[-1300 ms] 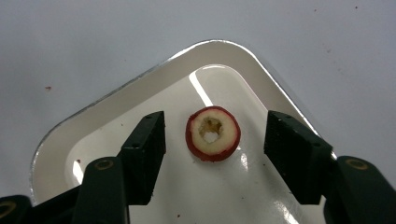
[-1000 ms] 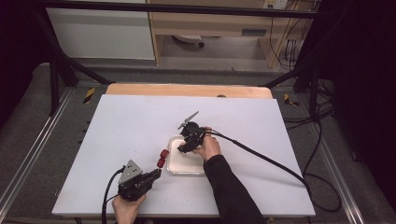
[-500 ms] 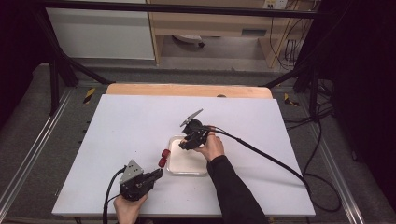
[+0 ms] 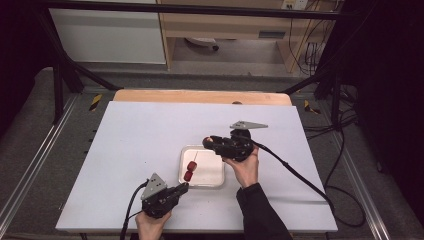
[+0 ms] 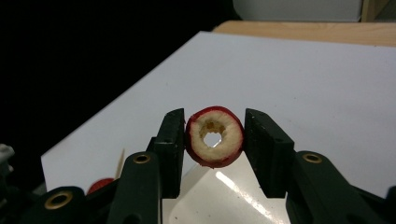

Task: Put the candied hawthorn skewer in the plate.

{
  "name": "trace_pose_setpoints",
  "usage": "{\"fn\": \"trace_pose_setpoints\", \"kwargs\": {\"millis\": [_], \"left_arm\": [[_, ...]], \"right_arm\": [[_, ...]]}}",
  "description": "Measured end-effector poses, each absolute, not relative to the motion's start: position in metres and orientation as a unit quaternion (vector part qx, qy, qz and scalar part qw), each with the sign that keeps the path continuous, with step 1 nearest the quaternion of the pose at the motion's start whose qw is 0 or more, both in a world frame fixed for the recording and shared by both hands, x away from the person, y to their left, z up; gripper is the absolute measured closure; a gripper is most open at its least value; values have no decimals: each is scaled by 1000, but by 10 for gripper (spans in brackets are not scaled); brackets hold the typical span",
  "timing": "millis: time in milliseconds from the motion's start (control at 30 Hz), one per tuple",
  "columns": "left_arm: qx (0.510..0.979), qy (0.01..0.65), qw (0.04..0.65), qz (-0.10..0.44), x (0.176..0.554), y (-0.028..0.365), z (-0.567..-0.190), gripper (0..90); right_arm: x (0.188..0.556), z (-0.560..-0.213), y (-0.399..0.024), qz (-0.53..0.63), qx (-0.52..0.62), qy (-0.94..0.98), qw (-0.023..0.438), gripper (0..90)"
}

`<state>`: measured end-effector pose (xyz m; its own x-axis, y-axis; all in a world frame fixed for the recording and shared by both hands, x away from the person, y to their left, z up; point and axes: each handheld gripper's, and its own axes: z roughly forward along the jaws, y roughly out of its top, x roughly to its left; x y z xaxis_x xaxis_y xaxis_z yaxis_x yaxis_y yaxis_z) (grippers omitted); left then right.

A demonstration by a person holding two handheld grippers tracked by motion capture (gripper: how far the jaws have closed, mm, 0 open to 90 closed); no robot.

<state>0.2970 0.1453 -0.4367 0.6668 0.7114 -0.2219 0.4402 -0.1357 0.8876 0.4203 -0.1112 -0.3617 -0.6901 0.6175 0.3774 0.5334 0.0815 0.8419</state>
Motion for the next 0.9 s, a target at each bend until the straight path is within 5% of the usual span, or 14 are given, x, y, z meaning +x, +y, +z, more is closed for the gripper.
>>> {"fn": "trace_pose_setpoints", "kwargs": {"millis": [900], "left_arm": [[731,392,549,103,297,108,-436,877]], "right_arm": [[381,-379,-128,689,407,599,25,600]]}}
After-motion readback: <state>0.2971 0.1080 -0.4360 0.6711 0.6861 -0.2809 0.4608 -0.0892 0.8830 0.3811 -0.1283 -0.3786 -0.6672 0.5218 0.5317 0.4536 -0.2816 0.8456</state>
